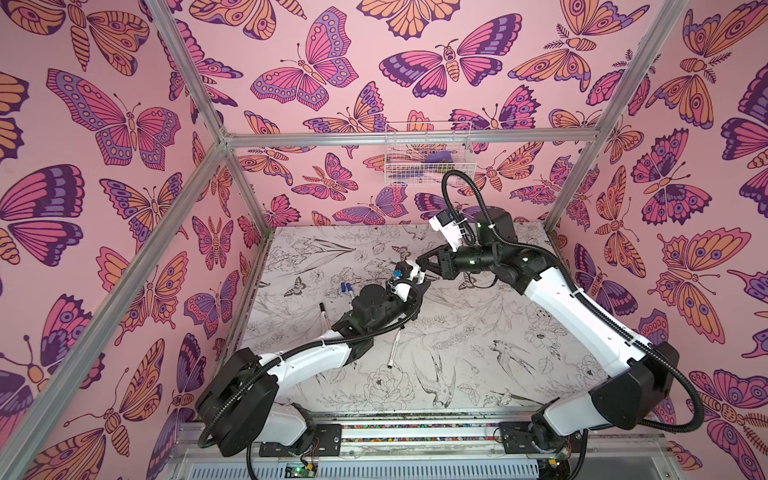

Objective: Insert the pens into the pen caps
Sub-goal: 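Press the black cap down onto the marker with the right gripper, then press the black cap further down with the right gripper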

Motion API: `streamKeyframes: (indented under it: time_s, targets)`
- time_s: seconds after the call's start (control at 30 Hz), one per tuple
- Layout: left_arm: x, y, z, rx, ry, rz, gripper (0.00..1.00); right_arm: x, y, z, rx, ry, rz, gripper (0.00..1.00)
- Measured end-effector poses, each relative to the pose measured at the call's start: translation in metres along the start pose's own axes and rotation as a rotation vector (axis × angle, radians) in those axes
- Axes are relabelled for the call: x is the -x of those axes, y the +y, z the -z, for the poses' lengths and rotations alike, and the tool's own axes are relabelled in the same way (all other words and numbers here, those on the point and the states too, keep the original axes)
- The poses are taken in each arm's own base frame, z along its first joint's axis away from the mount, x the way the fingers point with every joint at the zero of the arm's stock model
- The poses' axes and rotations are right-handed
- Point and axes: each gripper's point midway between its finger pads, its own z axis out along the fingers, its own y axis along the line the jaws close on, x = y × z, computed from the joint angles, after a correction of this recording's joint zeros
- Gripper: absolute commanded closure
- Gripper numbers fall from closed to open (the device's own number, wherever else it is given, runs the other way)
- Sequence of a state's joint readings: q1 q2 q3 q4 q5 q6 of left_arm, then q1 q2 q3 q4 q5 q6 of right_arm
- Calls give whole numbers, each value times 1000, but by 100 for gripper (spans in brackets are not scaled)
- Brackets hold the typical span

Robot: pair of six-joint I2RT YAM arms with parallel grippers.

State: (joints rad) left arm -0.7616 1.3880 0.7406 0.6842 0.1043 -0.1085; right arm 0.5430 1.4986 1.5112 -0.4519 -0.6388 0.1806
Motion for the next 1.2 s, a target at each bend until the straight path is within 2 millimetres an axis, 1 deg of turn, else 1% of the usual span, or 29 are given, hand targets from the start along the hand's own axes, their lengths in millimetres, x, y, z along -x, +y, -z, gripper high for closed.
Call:
streamKeyframes:
  time_s: [0.17, 0.4, 0.6, 0.77, 0.9, 1.0, 1.1, 1.2]
  targets:
    - [-3, 1, 0, 5, 10, -13, 100, -2, 0, -3, -25, 6, 20, 91]
    - [-1, 2, 0, 21, 4, -23, 100, 0, 1, -3, -26, 4, -16, 93]
    - [2, 4, 0, 42, -8, -46, 100, 2, 2, 0, -41, 33, -27, 94]
    - [0, 2, 0, 42, -2, -66, 100, -2, 2, 2, -53, 68, -16, 95]
    - [-3, 3, 0, 48, 12, -68, 100, -5, 0, 0, -56, 88, -21, 90]
    - [-7, 4, 0, 52, 26, -67, 100, -7, -2, -2, -56, 95, -27, 82]
    - [-6, 4, 0, 52, 23, -69, 100, -8, 1, -3, -44, 100, -39, 72]
    - [-4, 4, -1, 52, 18, -70, 100, -9, 4, -4, -34, 104, -52, 67]
